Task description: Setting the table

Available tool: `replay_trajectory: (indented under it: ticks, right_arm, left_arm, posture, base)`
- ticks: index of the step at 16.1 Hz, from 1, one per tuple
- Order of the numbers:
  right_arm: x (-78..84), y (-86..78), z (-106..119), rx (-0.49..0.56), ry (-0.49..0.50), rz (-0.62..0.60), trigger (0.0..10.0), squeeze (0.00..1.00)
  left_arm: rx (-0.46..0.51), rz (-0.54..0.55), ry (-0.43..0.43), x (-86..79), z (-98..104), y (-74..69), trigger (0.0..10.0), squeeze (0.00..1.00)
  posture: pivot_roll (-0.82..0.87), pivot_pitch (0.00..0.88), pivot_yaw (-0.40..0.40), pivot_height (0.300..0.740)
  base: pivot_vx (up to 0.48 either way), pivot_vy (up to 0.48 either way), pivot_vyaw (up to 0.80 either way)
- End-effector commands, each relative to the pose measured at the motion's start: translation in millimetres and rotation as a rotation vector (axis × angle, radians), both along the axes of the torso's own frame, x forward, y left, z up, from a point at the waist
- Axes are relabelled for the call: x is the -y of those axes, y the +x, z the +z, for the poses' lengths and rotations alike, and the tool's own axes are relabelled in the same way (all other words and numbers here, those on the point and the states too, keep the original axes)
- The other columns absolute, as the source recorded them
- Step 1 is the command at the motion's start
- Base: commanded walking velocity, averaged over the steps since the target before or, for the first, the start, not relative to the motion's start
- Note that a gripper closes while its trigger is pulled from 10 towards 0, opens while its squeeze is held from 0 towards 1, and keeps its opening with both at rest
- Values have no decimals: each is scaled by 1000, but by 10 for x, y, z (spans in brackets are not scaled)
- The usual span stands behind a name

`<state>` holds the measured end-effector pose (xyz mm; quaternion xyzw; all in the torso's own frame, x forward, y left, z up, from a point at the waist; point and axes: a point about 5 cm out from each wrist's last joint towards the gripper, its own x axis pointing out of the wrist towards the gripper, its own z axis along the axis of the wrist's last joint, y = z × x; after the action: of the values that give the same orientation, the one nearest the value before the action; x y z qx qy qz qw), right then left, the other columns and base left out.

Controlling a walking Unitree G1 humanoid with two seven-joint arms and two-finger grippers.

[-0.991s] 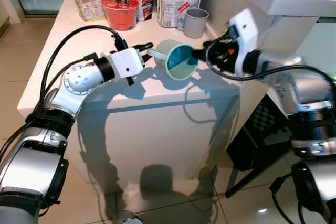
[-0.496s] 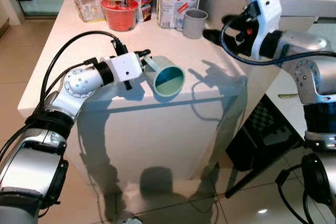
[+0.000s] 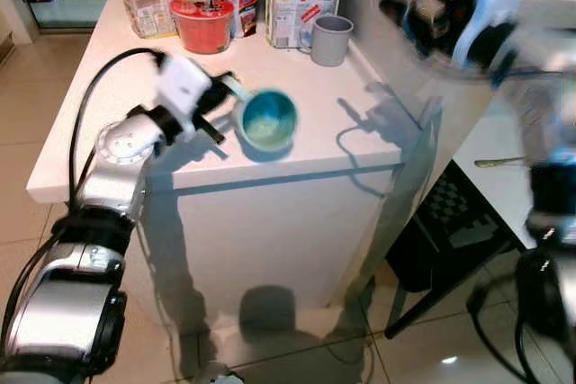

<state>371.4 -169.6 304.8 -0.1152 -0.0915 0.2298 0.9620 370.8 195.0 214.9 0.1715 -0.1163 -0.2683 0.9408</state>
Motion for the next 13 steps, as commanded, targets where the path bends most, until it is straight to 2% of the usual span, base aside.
replay_trajectory:
  ticks: [1, 2, 3, 4, 5, 7, 8, 9, 10, 12, 13]
  right_arm:
    - [90, 38, -132, -39, -16, -73, 10000, 0]
    - [118, 33, -344, -16, -62, -140, 10000, 0]
    - [127, 11, -434, -12, -32, -151, 10000, 0]
    - [155, -42, -621, -3, 8, -187, 10000, 0]
    - [167, -108, -777, 22, 20, -221, 10000, 0]
    - [145, -193, -1058, -46, 10, -210, 10000, 0]
    - [173, -281, -1256, -68, 10, -245, 10000, 0]
    - [185, -310, -1314, -73, 17, -258, 10000, 0]
    - [202, -423, -1542, -84, 16, -271, 10000, 0]
    - [97, -555, -1779, -166, 35, -242, 10000, 0]
    - [44, -606, -1858, -168, 22, -230, 10000, 0]
  left_arm:
    - [17, 24, -71, -46, 100, -5, 0, 0]
    - [-3, 106, -187, -270, 154, -86, 0, 0]
    - [-10, 152, -221, -407, 172, -149, 0, 0]
    - [-22, 227, -270, -655, 185, -293, 0, 0]
    - [-31, 281, -293, -835, 180, -413, 0, 0]
    - [-56, 334, -309, -1008, 111, -566, 0, 0]
    - [-116, 339, -294, -1124, -40, -735, 0, 0]
    - [-139, 337, -291, -1151, -91, -791, 0, 0]
    - [-232, 332, -280, -1208, -297, -1014, 0, 0]
    - [-290, 307, -279, -1169, -443, -1131, 0, 0]
    - [-321, 278, -269, -1097, -499, -1157, 0, 0]
  posture:
    - [84, 0, -43, 740]
    - [96, 0, -42, 740]
    - [107, 0, -43, 740]
    - [122, 0, -47, 740]
    - [135, 0, -51, 740]
    - [147, 0, -59, 740]
    - [152, 0, -65, 740]
    - [157, 0, -69, 740]
    - [155, 0, -78, 740]
    - [158, 0, -84, 740]
    - [158, 0, -88, 740]
  base:
    - [0, 0, 0]
    - [0, 0, 0]
    - [0, 0, 0]
    - [0, 0, 0]
    - [0, 0, 0]
    - [0, 0, 0]
    - [0, 0, 0]
    - [0, 0, 0]
    - [0, 0, 0]
    - [0, 0, 0]
    - [0, 0, 0]
